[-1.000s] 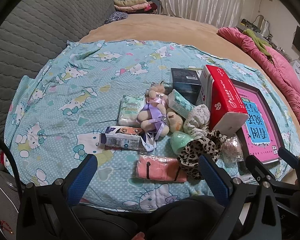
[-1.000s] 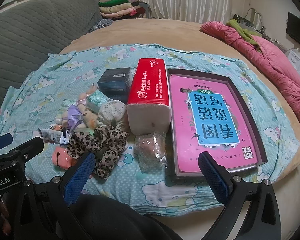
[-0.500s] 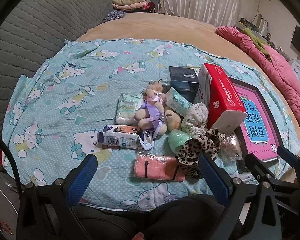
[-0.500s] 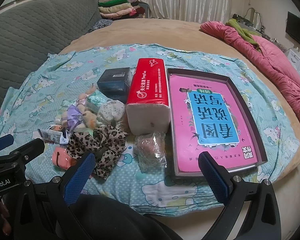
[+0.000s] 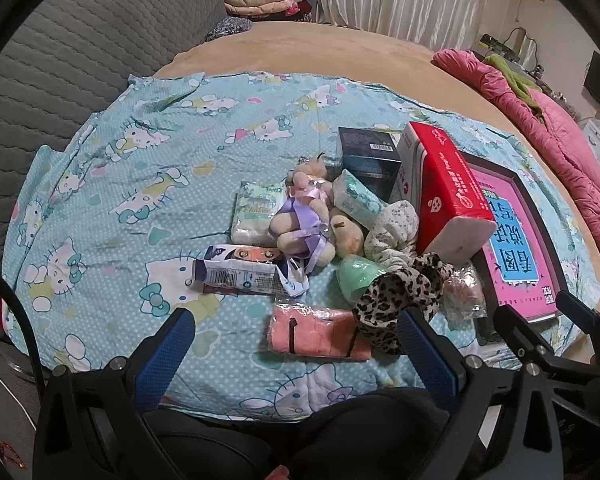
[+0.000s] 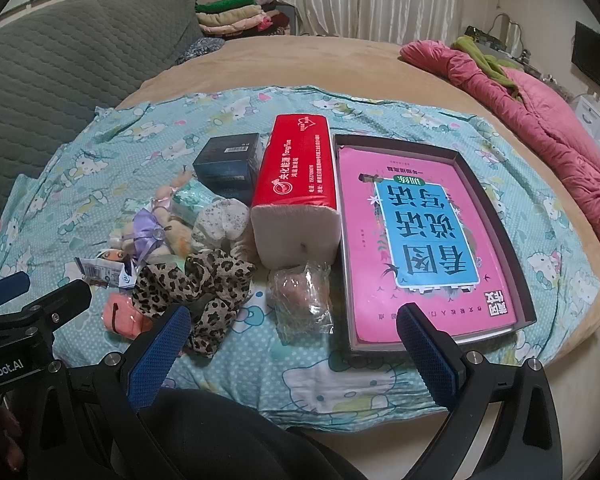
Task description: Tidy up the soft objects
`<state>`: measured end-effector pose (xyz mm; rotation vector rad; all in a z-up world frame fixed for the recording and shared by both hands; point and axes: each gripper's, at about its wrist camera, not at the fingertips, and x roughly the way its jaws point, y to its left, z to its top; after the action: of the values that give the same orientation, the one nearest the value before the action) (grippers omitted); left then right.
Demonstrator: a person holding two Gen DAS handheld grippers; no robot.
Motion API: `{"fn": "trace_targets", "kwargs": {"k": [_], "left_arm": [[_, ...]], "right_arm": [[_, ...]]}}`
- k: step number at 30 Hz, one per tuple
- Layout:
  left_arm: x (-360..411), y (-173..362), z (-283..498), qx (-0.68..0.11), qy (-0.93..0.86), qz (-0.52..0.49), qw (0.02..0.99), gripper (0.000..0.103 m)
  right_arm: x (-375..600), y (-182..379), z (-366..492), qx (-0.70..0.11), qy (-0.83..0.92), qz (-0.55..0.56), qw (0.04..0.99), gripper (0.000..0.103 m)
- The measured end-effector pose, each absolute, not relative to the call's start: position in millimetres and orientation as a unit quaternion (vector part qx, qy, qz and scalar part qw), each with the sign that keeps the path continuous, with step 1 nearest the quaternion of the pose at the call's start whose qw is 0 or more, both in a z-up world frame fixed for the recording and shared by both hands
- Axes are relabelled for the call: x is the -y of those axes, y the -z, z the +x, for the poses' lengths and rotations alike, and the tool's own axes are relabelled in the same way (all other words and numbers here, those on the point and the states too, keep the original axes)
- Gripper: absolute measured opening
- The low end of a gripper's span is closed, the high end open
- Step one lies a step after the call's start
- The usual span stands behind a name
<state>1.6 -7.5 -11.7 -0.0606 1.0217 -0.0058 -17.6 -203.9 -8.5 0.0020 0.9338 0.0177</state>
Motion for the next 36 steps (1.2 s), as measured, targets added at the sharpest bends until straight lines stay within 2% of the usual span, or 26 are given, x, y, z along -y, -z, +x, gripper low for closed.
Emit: {"fn": "trace_targets", "kwargs": {"k": [12, 21, 27, 36], "left_arm": [[-12.6, 37.0, 11.2, -0.519, 0.005, -0.05, 0.853, 0.102], [-23.7, 71.3, 21.4, -0.562, 0.018, -0.062, 0.825, 0.102], [-32.8, 96.0, 32.3, -0.59, 0.034, -0.108, 0.799, 0.102], [-33.6, 119.7, 51.9, -0.593, 0.044, -0.134, 0.793, 0.098]], "right_arm": [[211.6, 21.1, -11.1, -0.468, -0.013, 0.001, 0.884, 0.103], [207.4, 38.6, -0.7, -0.486, -0.021, -0.041, 0.873, 0.103], [209.8, 46.0, 6.1, -0.484, -0.022, -0.063, 0.872, 0.103], [208.6, 57.9, 16.5, -0.495, -0.034, -0.077, 0.865, 0.102]]}}
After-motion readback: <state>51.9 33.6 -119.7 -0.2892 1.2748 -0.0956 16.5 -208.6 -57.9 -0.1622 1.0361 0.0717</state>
